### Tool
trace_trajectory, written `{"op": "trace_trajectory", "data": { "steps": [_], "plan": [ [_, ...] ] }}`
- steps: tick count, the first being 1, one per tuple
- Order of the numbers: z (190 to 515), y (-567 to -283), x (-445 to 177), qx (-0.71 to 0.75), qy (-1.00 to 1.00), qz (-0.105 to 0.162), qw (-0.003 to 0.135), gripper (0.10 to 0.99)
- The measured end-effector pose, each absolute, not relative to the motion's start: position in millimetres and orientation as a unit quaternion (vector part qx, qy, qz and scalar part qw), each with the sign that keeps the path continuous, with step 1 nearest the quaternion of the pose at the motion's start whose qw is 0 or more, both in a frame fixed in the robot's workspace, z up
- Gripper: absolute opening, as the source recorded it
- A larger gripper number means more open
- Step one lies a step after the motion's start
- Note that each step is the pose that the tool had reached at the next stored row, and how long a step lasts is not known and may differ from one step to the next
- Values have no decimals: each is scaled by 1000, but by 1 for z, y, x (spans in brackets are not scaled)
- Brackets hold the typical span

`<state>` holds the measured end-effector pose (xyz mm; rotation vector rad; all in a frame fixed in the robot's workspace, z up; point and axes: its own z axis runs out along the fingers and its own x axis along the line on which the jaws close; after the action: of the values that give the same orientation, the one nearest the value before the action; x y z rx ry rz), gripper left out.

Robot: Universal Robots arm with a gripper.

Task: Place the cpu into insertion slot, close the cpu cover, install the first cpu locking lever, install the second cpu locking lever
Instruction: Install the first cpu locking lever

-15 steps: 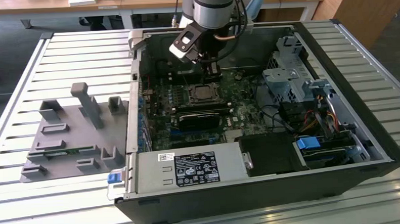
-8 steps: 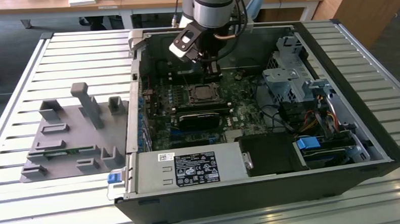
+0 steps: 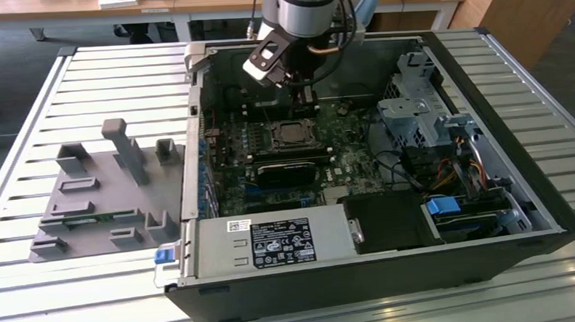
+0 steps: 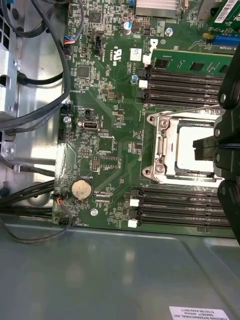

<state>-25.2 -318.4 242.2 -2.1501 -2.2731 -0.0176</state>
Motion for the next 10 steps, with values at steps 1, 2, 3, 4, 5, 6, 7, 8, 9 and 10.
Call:
{"op": "trace_trajectory", "data": {
  "steps": [1, 2, 3, 4, 5, 6, 7, 8, 9, 10],
  "plan": [
    [243, -318, -25, -687, -726, -5, 6, 106],
    [243, -318, -25, -687, -727, -5, 6, 106],
    [243, -318, -25, -687, -726, -5, 6, 106],
    [244, -318, -25, -687, -726, -5, 6, 106],
    [245, -318, -25, -687, -726, -5, 5, 106],
    [246, -318, -25, -687, -726, -5, 5, 106],
    [247, -318, -25, -687, -726, -5, 5, 106],
    [248, -318, -25, -687, -726, -5, 5, 106],
    [250, -318, -25, -687, -727, -5, 5, 106],
    [251, -318, -25, -687, -726, -4, 5, 106]
  ]
}}
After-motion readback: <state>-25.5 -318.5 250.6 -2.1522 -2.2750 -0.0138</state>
